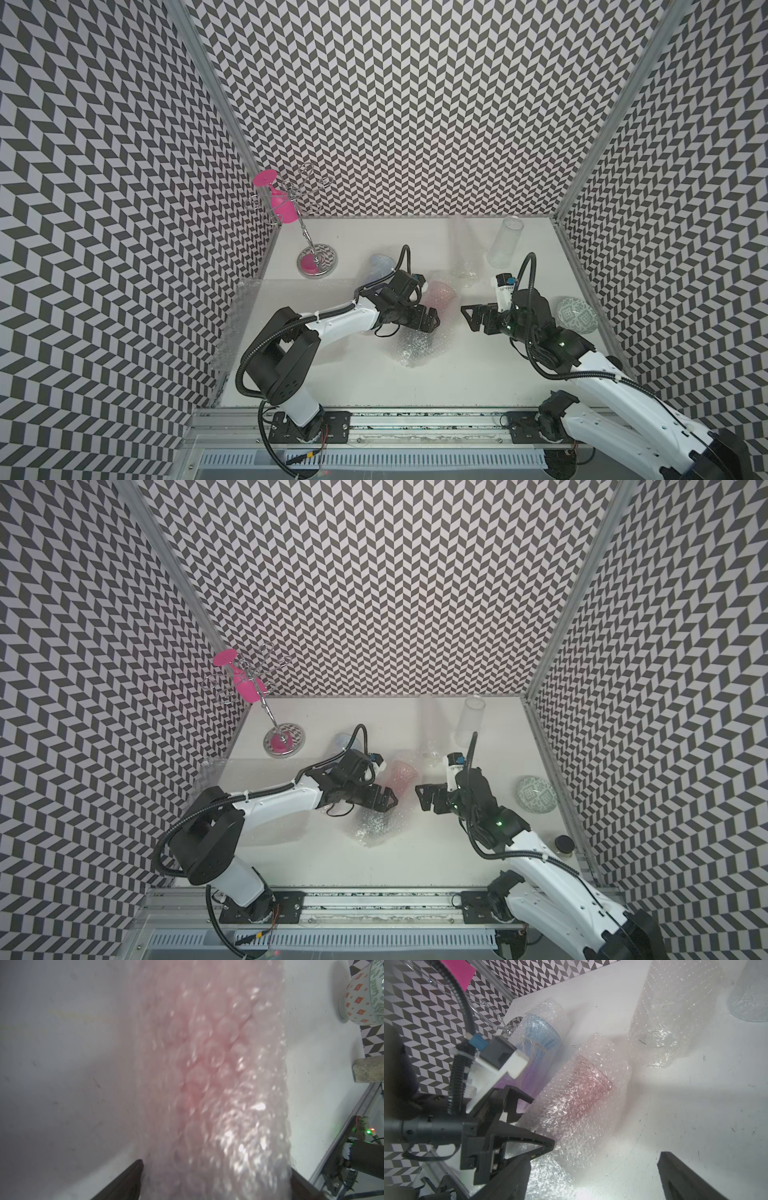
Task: Unwrap the vase from the bubble wrap
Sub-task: Move the bubble wrap to the center of the board, then adjust the bubble wrap at the center of the board.
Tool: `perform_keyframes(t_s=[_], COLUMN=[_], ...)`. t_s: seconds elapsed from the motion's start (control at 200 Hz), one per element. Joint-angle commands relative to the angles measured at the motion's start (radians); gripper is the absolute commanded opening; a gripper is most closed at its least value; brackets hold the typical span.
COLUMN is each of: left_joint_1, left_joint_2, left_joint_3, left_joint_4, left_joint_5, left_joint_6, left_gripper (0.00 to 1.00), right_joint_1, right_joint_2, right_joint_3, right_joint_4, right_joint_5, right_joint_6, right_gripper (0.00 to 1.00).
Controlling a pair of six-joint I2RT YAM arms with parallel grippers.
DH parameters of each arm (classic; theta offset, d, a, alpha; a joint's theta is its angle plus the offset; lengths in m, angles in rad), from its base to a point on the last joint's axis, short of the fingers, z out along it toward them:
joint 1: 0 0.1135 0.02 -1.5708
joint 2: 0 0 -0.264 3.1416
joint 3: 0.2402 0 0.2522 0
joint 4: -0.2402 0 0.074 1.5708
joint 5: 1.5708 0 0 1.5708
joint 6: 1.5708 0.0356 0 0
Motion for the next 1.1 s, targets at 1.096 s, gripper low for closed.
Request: perform_keyframes(t_s=[1.096], left_joint_1=[-0.100], left_joint_2=[0.038], left_joint_3=[0.075], left_joint_4=[-0.143], left_joint_5=[-0.234], left_joint_6=[-0.156], left_gripper=[0.73], right_joint_1=[-0.006], right_joint_2=[-0.318], right_joint_3=[-0.100], right_joint_4=[0.038], right_joint_5=[-0.028], right_joint_6=[0.013], right_gripper=[1.00])
